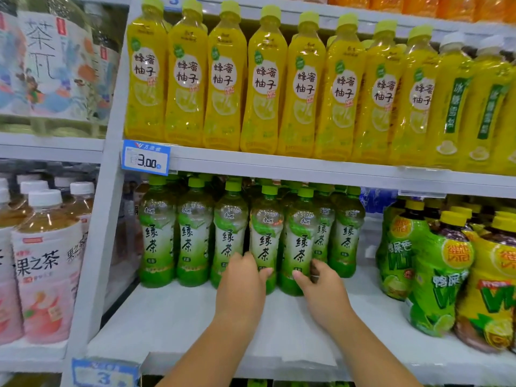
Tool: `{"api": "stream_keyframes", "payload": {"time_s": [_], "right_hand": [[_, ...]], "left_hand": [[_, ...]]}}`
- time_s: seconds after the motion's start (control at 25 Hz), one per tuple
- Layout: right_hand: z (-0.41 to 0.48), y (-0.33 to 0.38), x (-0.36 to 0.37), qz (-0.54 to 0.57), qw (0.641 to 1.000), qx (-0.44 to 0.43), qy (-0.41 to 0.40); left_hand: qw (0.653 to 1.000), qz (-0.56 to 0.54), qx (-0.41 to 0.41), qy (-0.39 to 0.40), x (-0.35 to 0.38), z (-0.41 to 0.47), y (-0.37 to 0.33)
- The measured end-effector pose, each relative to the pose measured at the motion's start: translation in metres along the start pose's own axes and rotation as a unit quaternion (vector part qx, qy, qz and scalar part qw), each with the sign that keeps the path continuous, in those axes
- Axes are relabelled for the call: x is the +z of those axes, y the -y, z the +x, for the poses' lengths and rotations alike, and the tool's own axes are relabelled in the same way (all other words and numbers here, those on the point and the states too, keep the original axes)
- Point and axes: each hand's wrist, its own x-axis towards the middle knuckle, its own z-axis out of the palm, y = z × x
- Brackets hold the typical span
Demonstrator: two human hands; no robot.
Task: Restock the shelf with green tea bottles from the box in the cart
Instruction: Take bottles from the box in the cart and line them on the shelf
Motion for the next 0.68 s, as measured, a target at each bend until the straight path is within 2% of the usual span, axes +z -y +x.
{"api": "stream_keyframes", "payload": {"time_s": [0.24,0.68], "right_hand": [[0.0,-0.01,0.001,-0.018,0.999,-0.017,0.041],[-0.001,-0.006,0.006,-0.121,0.992,0.001,0.022]], "left_hand": [[0.997,0.079,0.01,0.022,0.007,0.008,0.001],[0.999,0.046,0.015,-0.004,0.016,0.0,0.016]]}}
